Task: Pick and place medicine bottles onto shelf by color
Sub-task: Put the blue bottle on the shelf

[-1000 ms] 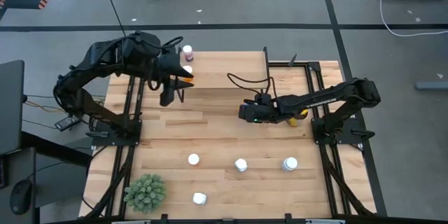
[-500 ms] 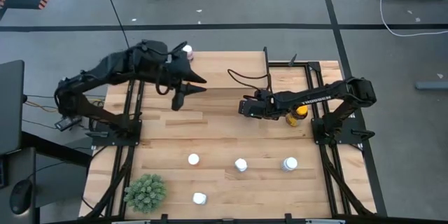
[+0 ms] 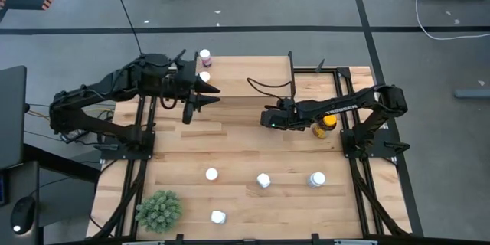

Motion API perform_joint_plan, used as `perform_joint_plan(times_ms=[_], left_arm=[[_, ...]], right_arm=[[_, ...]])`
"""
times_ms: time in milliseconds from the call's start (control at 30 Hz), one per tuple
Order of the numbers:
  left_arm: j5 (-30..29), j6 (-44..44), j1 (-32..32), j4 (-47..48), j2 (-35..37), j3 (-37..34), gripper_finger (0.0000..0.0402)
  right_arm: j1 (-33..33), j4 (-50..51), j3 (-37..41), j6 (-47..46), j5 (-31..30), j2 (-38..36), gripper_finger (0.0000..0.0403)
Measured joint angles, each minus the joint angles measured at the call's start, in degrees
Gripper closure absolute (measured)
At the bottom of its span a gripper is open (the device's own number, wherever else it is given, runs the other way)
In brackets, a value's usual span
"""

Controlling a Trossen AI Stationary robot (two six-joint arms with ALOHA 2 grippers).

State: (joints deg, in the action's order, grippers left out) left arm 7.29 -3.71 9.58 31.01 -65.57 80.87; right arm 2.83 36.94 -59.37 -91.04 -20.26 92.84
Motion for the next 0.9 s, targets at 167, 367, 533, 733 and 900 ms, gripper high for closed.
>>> perform_joint_plan(times_ms=[167,367,533,733,900], left_arm=[[-0.02,-1.17,-0.01,0.46,0.47,0.06,0.027],[-0.12,-3.18,-0.01,0.55,0.47,0.06,0.0274],[-0.13,-3.16,-0.07,0.59,0.47,0.06,0.0277],[-0.13,-3.12,-0.07,1.34,0.47,0.06,0.0271],[-0.13,-3.06,-0.07,3.1,0.45,0.06,0.0277]], right_arm=[[0.2,0.26,0.0,0.32,1.76,0.76,0.0107],[0.18,0.39,-0.09,-0.29,1.92,1.75,0.0107],[0.16,0.24,-0.02,-0.97,2.09,2.38,0.0107],[0.16,0.12,-0.02,-1.05,0.3,2.38,0.0112],[0.03,0.14,-0.02,-0.27,-0.84,2.38,0.0139]])
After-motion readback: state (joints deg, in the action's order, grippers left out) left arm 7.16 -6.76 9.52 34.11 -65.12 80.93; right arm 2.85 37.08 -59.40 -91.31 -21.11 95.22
